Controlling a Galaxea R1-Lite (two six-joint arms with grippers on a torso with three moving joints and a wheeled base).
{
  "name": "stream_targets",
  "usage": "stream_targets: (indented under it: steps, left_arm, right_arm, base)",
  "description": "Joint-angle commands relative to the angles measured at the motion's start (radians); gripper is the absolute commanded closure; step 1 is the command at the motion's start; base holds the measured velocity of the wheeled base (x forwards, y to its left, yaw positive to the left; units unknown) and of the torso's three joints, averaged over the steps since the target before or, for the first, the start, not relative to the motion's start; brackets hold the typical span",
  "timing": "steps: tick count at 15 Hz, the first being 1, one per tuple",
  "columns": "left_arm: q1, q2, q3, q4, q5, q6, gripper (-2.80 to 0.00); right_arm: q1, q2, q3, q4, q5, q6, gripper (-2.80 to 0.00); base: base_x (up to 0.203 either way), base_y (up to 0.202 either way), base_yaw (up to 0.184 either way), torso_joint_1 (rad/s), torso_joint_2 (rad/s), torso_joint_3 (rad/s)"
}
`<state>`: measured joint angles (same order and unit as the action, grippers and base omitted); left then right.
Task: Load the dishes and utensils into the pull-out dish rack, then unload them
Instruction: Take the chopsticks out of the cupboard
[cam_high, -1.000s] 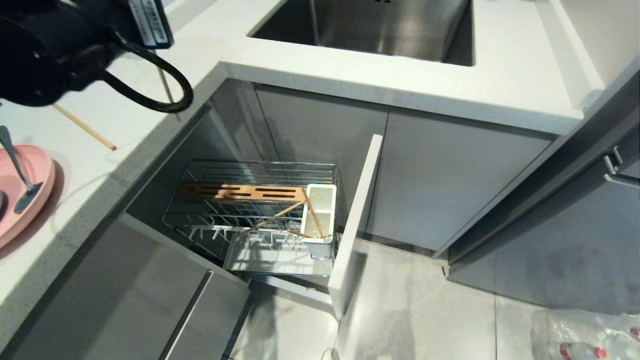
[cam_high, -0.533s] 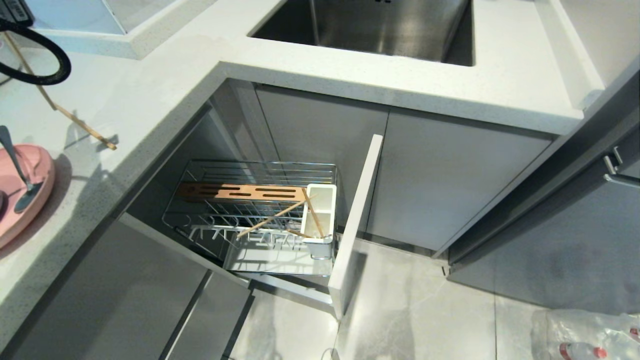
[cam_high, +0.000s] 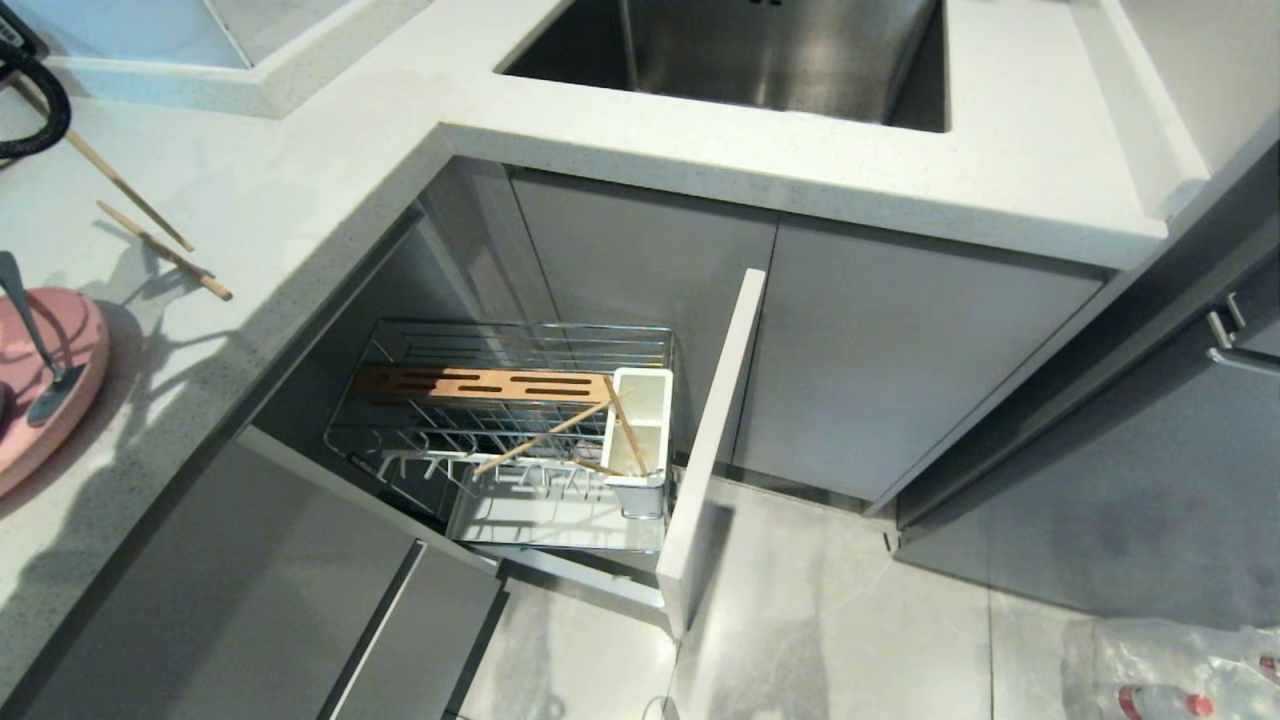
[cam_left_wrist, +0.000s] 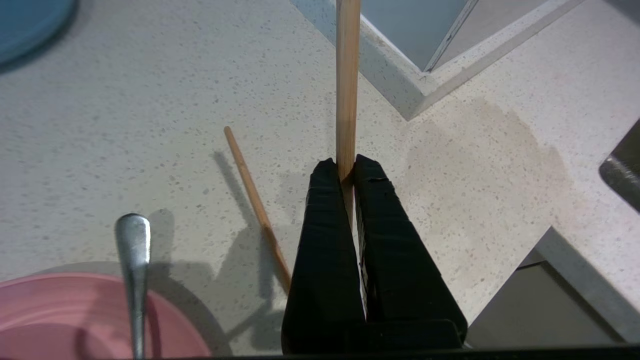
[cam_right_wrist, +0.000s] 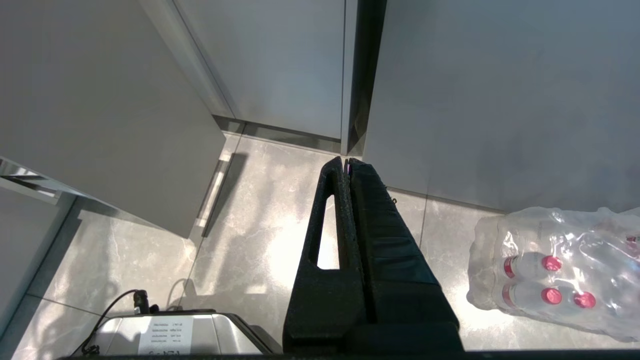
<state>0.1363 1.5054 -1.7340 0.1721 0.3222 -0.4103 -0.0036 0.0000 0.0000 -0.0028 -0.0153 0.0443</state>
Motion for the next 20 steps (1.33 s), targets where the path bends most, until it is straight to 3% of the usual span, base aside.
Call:
stream_targets:
  steps: [1,8,12,15,20]
  left_arm:
    - [0.031,0.036,-0.011,0.003,-0.03,-0.026,0.0]
    - [0.147,0.214,-0.215,0.19,-0.337,-0.256,0.0]
    - [0.159,0.284,-0.216,0.178,-0.417,-0.31,0.0]
    - [0.183,0.317,-0.216,0.095,-0.478,-0.312,0.0]
    - [0.19,0.334,-0.214,0.093,-0.476,-0.312,0.0]
  right_arm:
    - [0.001,0.0,0.0,0.001,-0.002,0.0,0.0]
    - [0.001,0.0,0.0,0.0,0.0,0.0,0.0]
    - [0.001,0.0,0.0,0.0,0.0,0.0,0.0]
    - [0.001,0.0,0.0,0.0,-0.002,0.0,0.0]
    - [0.001,0.0,0.0,0.001,0.0,0.0,0.0]
  base:
    - [0.0,0.0,0.0,0.0,0.0,0.0]
    - [0.0,0.0,0.0,0.0,0.0,0.0]
    - [0.0,0.0,0.0,0.0,0.0,0.0]
    - [0.0,0.0,0.0,0.0,0.0,0.0]
    - [0.0,0.0,0.0,0.0,0.0,0.0]
